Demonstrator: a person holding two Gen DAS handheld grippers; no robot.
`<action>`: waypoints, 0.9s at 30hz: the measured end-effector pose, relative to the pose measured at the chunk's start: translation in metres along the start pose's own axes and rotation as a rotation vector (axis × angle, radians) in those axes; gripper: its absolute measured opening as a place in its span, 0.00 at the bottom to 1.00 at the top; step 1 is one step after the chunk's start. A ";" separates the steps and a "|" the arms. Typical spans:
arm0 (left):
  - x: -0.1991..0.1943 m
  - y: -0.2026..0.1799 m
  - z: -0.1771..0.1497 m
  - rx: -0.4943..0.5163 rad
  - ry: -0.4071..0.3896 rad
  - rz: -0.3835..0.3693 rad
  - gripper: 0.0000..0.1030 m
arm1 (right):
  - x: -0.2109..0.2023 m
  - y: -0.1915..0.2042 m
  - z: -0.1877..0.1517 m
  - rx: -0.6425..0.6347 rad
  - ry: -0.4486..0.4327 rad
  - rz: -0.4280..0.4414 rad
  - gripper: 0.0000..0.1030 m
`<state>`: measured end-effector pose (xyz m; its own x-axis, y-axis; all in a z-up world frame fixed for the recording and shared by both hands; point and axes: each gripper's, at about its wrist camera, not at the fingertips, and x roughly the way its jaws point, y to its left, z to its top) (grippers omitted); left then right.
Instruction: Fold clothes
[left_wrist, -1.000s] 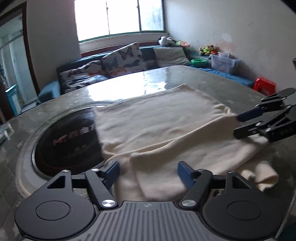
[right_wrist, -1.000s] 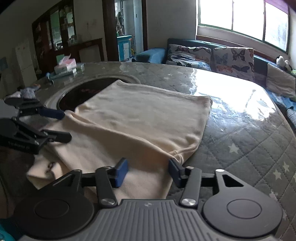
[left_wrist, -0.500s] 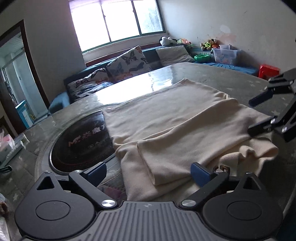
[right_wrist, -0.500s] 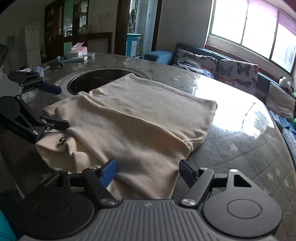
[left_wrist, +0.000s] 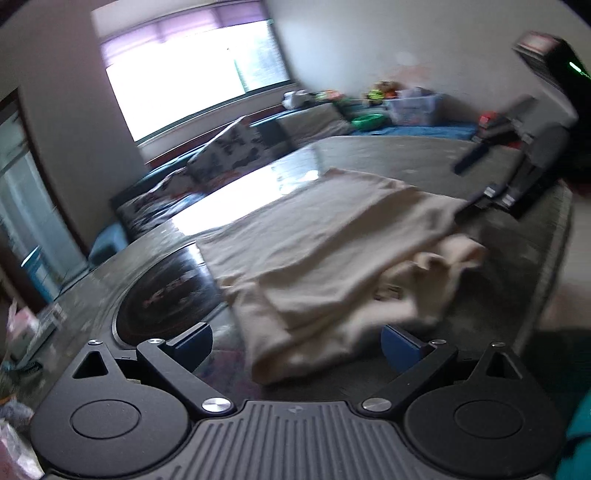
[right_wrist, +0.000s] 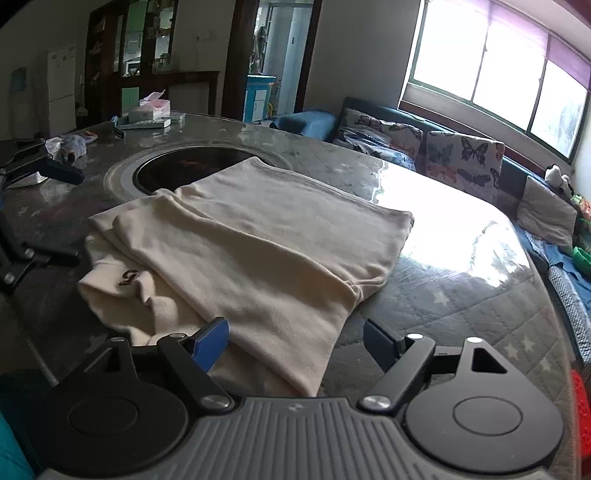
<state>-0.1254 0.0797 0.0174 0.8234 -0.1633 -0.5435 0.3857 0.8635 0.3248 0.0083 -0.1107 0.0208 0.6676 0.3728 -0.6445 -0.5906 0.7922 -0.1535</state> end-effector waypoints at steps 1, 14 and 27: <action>0.001 -0.006 -0.001 0.025 -0.004 -0.006 0.96 | -0.002 0.001 -0.001 -0.008 0.003 0.002 0.82; 0.032 -0.025 0.005 0.080 -0.030 -0.129 0.19 | -0.021 0.018 -0.011 -0.138 0.010 0.054 0.83; 0.053 0.017 0.043 -0.135 -0.050 -0.179 0.11 | 0.001 0.044 0.001 -0.271 -0.063 0.123 0.67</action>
<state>-0.0571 0.0649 0.0275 0.7677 -0.3398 -0.5433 0.4707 0.8744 0.1181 -0.0169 -0.0751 0.0144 0.6056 0.4934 -0.6244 -0.7624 0.5846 -0.2775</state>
